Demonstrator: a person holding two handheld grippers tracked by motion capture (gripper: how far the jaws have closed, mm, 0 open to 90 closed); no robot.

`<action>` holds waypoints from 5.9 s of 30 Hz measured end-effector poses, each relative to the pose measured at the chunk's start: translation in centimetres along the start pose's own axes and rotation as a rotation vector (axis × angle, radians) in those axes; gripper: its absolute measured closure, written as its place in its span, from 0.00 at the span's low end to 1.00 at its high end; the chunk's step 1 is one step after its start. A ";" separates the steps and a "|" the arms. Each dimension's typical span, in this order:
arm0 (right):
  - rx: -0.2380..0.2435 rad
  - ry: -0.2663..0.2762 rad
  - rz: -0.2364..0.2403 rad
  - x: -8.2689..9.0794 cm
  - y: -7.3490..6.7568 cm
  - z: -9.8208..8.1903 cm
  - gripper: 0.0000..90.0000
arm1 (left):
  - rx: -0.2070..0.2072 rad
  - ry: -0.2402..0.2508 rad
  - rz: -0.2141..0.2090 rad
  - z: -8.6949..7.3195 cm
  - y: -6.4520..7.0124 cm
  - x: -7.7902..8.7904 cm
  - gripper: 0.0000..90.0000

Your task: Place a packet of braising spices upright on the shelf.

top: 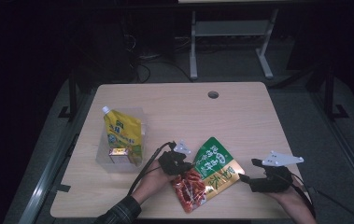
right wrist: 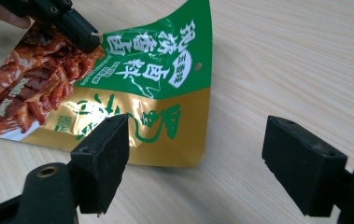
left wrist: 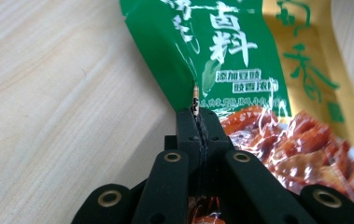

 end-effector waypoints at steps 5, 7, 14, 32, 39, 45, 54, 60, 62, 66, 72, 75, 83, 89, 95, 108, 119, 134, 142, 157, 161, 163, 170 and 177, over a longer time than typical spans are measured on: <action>-0.026 -0.015 0.022 -0.1 -0.1 0.1 0.23 | 0.045 0.100 0.006 0.4 -0.5 1.7 1.00; -0.034 -0.019 0.038 0.0 -0.3 0.2 0.20 | 0.066 0.132 0.009 0.5 -0.7 2.4 1.00; -0.042 -0.027 0.070 -0.5 -0.8 0.1 0.16 | 0.093 0.235 0.010 1.2 -1.0 5.1 1.00; -0.078 0.158 0.212 -3.1 -3.6 3.0 0.20 | 0.111 0.365 0.000 2.3 -0.8 8.2 1.00; -0.112 0.228 0.257 -4.7 -3.6 4.2 0.35 | 0.115 0.374 -0.002 2.2 -0.8 8.3 1.00; -0.111 0.256 0.304 -5.8 -3.9 4.8 0.60 | 0.127 0.377 0.006 2.2 -0.7 8.2 1.00; -0.073 0.269 0.304 -5.0 -3.4 5.3 0.98 | 0.132 0.372 -0.005 1.9 -0.5 7.5 1.00; -0.067 0.234 0.317 -4.3 -2.8 6.0 0.99 | 0.120 0.340 0.013 1.5 -0.4 6.8 0.99; -0.059 0.215 0.319 -4.2 -2.7 6.2 0.99 | 0.120 0.327 0.016 1.3 -0.5 6.6 0.99; -0.057 0.188 0.331 -4.2 -2.7 6.6 0.99 | 0.129 0.316 0.026 1.1 -0.5 6.3 0.98; -0.038 0.176 0.337 -3.5 -2.5 7.3 1.00 | 0.140 0.316 0.083 1.0 -0.7 6.5 0.88; -0.031 0.176 0.346 -3.2 -2.5 7.6 1.00 | 0.149 0.314 0.077 0.7 -0.7 6.6 0.79; -0.001 0.177 0.337 -2.8 -2.4 8.2 1.00 | 0.053 0.236 0.039 -0.1 0.7 6.0 0.59; -0.005 0.182 0.343 -3.0 -2.5 9.3 1.00 | -0.005 0.170 -0.001 -1.5 1.4 5.7 0.40; 0.006 0.179 0.331 -3.6 -2.7 10.5 1.00 | -0.050 0.157 -0.032 -2.9 2.3 5.8 0.25; 0.022 0.177 0.331 -4.8 -3.4 13.1 1.00 | -0.080 0.169 -0.074 -5.5 4.0 6.1 0.18; 0.034 0.189 0.346 -6.4 -4.2 15.6 1.00 | -0.095 0.161 -0.080 -5.7 4.1 5.5 0.18; 0.047 0.229 0.363 -8.1 -5.1 19.1 1.00 | -0.088 0.165 -0.080 -5.6 4.1 5.7 0.18; 0.044 0.241 0.377 -9.4 -6.1 21.3 1.00 | -0.091 0.165 -0.077 -5.6 4.0 5.7 0.18; 0.058 0.256 0.377 -12.5 -8.3 25.2 1.00 | -0.098 0.152 -0.074 -5.6 4.0 5.6 0.18; 0.048 0.264 0.378 -13.4 -8.7 25.9 1.00 | -0.101 0.152 -0.076 -5.6 4.1 5.6 0.18; 0.044 0.263 0.375 -13.8 -8.8 26.3 1.00 | -0.104 0.152 -0.074 -5.6 4.1 5.6 0.18; 0.028 0.267 0.378 -15.2 -9.8 27.8 1.00 | -0.105 0.146 -0.077 -5.6 4.0 5.6 0.18; 0.026 0.258 0.368 -17.1 -10.8 28.7 1.00 | -0.107 0.143 -0.073 -5.6 3.8 5.6 0.18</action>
Point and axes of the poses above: each handheld gripper's, and its own axes: x roughly backward along the jaws, z roughly out of its top, y roughly to its right, the point moved 3 cm from there along -x, roughly forward along the jaws, and after that the axes turned 1 degree about -y, right-handed, at the moved point
